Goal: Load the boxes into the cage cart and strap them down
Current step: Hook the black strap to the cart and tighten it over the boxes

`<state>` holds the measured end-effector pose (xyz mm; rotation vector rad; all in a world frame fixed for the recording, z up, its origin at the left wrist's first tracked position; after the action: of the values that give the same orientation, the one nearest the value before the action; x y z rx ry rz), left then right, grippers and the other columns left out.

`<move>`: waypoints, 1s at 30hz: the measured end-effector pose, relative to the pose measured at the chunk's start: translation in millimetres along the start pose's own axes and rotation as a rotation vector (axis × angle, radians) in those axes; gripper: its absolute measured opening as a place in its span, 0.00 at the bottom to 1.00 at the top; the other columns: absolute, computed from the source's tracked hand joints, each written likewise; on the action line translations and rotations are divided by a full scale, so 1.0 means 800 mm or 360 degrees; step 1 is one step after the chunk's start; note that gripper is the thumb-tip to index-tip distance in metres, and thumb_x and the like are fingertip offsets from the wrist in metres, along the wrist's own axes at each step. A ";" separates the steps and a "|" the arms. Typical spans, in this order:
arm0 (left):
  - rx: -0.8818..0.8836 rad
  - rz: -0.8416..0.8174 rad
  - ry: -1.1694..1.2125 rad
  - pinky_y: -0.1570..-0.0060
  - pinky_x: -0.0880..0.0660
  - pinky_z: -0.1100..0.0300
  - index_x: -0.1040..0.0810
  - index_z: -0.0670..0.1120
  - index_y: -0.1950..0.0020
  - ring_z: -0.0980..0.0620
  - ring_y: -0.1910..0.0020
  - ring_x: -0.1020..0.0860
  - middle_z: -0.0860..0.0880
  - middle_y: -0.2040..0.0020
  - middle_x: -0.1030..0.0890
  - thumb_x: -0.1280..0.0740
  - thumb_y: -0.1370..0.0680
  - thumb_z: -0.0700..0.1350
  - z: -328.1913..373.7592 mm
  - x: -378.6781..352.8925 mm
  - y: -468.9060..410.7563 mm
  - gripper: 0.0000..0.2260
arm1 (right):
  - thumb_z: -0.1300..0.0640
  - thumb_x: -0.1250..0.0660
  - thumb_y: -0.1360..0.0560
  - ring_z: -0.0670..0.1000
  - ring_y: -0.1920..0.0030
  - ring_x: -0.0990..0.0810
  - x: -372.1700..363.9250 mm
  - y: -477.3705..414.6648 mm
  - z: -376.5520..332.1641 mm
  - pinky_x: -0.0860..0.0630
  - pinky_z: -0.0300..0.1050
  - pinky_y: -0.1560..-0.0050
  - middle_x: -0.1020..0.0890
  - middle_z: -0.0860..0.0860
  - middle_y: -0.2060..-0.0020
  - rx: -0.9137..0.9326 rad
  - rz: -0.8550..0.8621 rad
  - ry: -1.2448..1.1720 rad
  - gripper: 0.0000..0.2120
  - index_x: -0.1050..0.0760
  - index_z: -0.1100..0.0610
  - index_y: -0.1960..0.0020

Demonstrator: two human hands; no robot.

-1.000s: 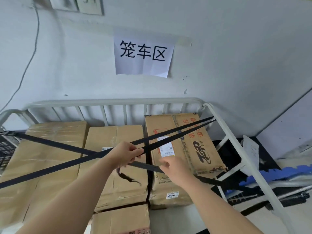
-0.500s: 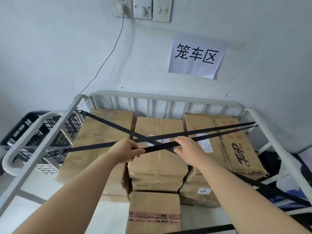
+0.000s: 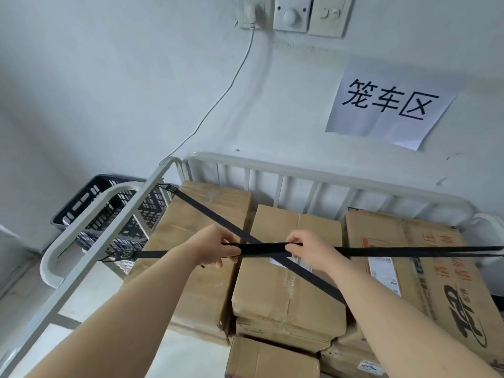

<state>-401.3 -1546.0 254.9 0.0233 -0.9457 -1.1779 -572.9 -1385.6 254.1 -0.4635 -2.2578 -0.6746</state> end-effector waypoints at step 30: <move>0.0118 0.0137 0.0893 0.50 0.23 0.58 0.31 0.48 0.29 0.55 0.49 0.21 0.53 0.40 0.21 0.37 0.20 0.50 -0.085 0.083 -0.401 0.19 | 0.65 0.36 0.24 0.46 0.68 0.17 -0.060 -0.382 0.038 0.25 0.37 0.64 0.17 0.53 0.67 -0.0884 0.0718 -0.1407 0.14 0.22 0.58 0.67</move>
<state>-601.1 -1766.2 100.7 0.3517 -0.4868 -0.9794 -711.7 -1617.5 100.4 -1.7683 -2.5464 -0.9715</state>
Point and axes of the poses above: each hand's wrist, its own y-axis away from the middle knuckle, its own x-axis out of the back of the hand, z = x × y, the point moved 6 cm from there along -y, towards the middle knuckle
